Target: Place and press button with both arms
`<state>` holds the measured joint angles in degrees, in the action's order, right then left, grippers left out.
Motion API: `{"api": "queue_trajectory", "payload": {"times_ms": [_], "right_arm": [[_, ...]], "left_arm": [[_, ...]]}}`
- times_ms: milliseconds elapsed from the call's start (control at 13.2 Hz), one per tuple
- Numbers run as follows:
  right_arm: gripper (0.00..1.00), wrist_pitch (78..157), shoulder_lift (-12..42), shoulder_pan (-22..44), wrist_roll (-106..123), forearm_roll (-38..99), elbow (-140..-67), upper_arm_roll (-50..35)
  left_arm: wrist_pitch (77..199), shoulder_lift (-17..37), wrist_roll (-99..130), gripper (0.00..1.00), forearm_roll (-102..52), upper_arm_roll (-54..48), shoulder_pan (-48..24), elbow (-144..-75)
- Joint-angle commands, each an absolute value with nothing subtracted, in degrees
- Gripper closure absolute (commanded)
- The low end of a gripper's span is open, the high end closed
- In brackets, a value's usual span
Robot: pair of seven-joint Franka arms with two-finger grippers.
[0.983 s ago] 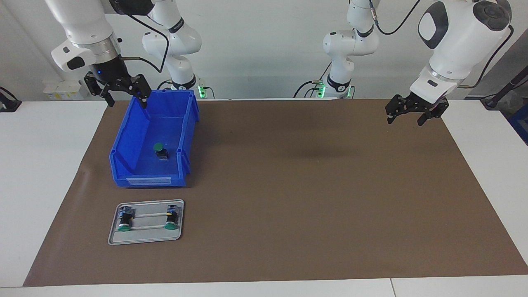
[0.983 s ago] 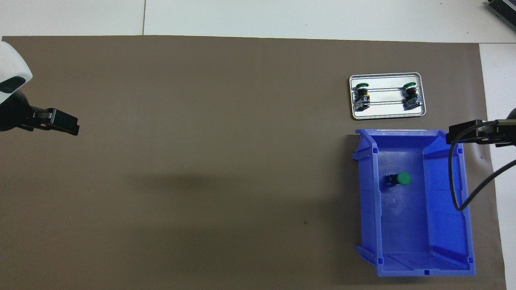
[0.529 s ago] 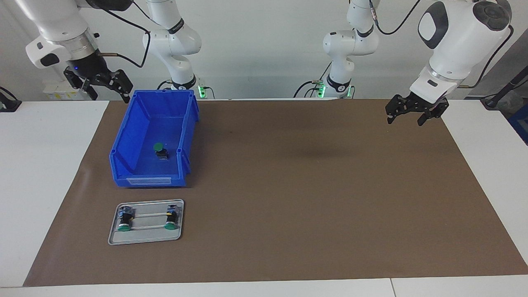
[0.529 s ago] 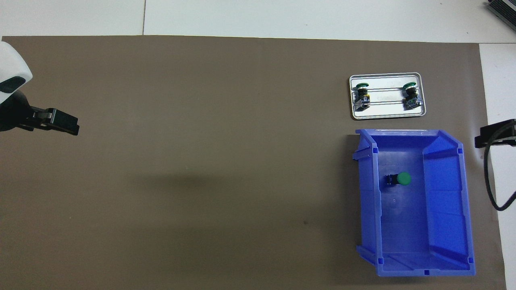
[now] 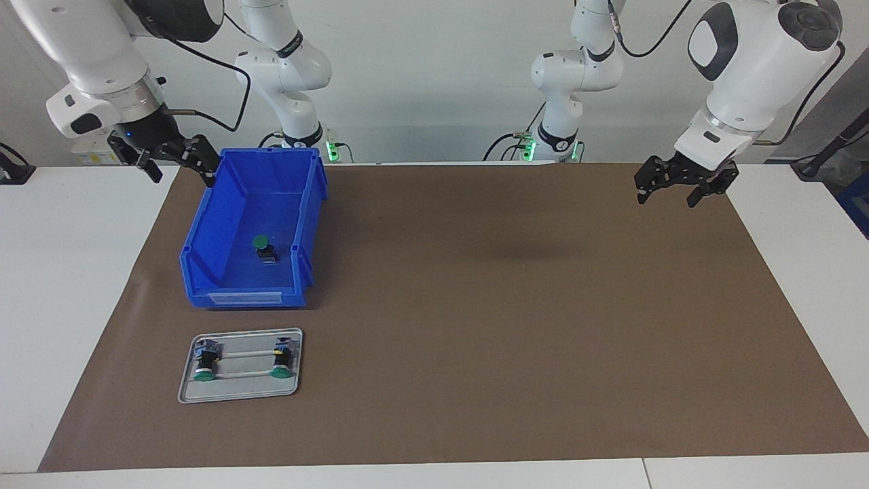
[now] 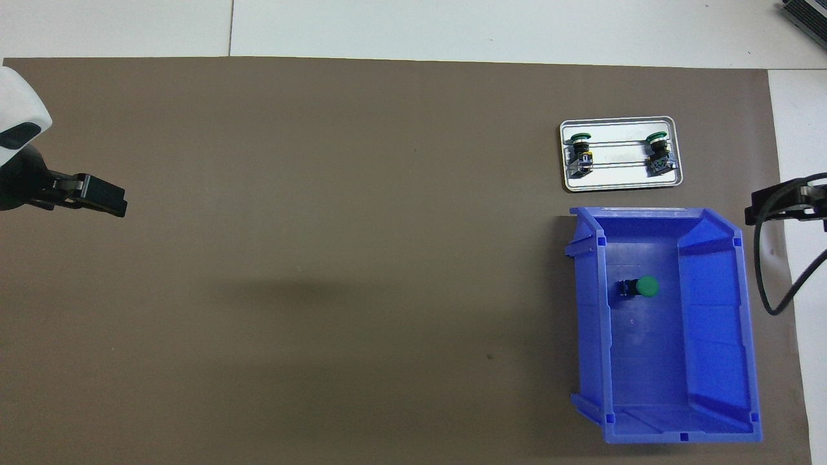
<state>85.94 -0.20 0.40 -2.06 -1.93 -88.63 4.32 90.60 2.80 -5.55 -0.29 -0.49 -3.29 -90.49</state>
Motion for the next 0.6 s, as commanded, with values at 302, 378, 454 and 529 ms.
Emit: {"api": "queue_trajectory", "payload": {"times_ms": [302, 378, 454, 529], "right_arm": [[0.00, 85.96, -0.88, 0.09, -1.23, -2.46, -88.42, 3.60], [0.00, 85.96, -0.88, 0.09, -1.23, -2.37, -88.42, 3.60], [0.00, 85.87, -0.97, 0.09, -1.32, -2.37, -88.59, 3.60], [0.00, 85.87, -1.05, 0.09, -1.41, -2.37, -88.77, 3.60]], "left_arm": [[90.70, 0.97, -5.63, 0.00, -0.88, -0.70, -2.81, -92.55], [90.70, 0.97, -5.63, 0.00, -0.88, -0.70, -2.81, -92.55], [90.70, 0.97, -5.63, 0.00, -0.88, -0.70, -2.81, -92.55], [90.70, 0.97, -5.63, 0.00, -0.88, -0.70, -2.81, -92.55]]}}
